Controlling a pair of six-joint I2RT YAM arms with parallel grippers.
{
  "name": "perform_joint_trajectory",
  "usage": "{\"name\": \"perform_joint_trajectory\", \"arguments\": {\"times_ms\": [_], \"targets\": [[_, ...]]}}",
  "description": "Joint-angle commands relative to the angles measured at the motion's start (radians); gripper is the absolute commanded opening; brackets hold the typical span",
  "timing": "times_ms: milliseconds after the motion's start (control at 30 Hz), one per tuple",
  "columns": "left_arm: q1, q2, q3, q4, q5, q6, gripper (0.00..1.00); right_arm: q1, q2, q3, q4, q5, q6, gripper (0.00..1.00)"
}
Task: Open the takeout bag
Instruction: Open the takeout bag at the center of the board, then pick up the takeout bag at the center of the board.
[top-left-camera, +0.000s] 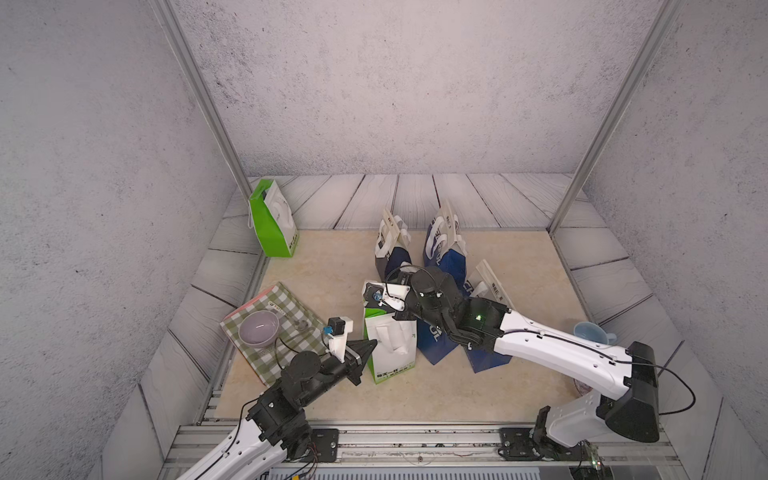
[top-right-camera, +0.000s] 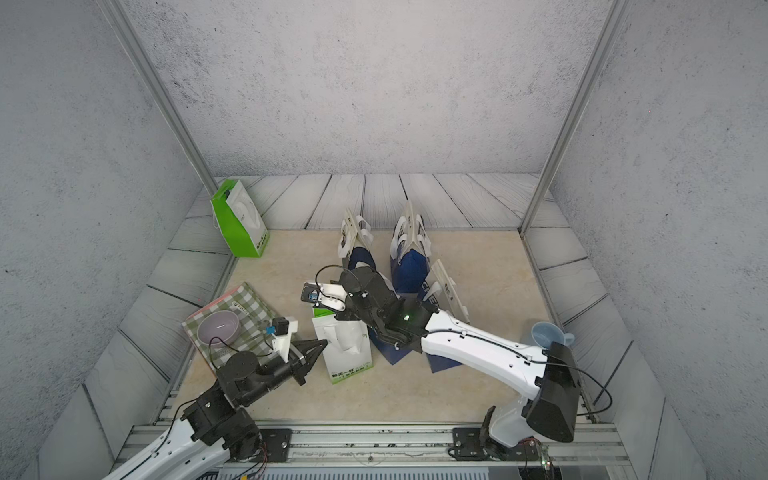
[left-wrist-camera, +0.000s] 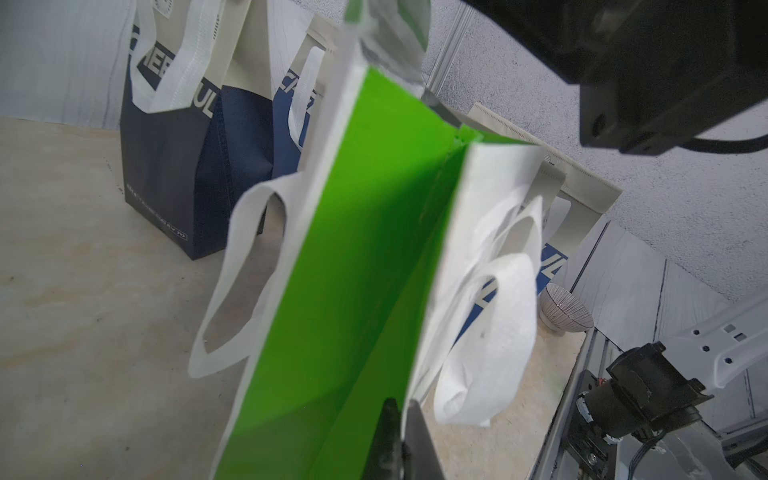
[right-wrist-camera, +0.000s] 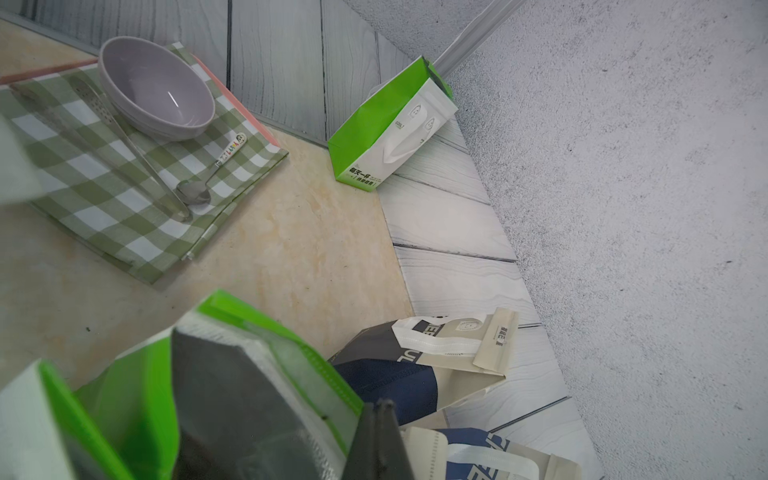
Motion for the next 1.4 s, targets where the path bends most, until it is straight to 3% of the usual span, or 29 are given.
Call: {"name": "perform_joint_trajectory", "arguments": {"times_ms": [0, 200, 367, 500, 833, 1000, 1033, 1167, 1367], "targets": [[-0.003, -0.017, 0.012, -0.026, -0.002, 0.014, 0.0, -0.029, 0.027, 0.078, -0.113, -0.047, 0.091, 0.0], [-0.003, -0.026, 0.025, -0.047, -0.014, 0.019, 0.0, -0.053, 0.053, 0.152, -0.19, -0.105, 0.156, 0.15], [-0.002, -0.029, 0.046, -0.058, -0.015, 0.028, 0.32, -0.063, 0.022, 0.134, -0.182, -0.156, 0.2, 0.25], [-0.003, -0.026, 0.081, -0.066, -0.008, 0.045, 0.44, -0.076, -0.016, 0.115, -0.178, -0.173, 0.232, 0.27], [-0.001, 0.078, 0.188, -0.073, 0.042, 0.118, 0.47, -0.104, -0.129, 0.044, -0.162, -0.194, 0.285, 0.29], [-0.002, 0.15, 0.236, -0.078, 0.064, 0.151, 0.44, -0.11, -0.191, -0.004, -0.161, -0.205, 0.308, 0.3], [-0.003, 0.16, 0.244, -0.081, 0.069, 0.156, 0.38, -0.112, -0.203, -0.013, -0.163, -0.208, 0.315, 0.3], [-0.001, 0.185, 0.288, -0.125, 0.079, 0.198, 0.0, -0.121, -0.265, -0.062, -0.157, -0.222, 0.351, 0.3], [0.0, 0.19, 0.397, -0.233, 0.003, 0.254, 0.0, -0.129, -0.408, -0.153, -0.148, -0.287, 0.439, 0.31]]}}
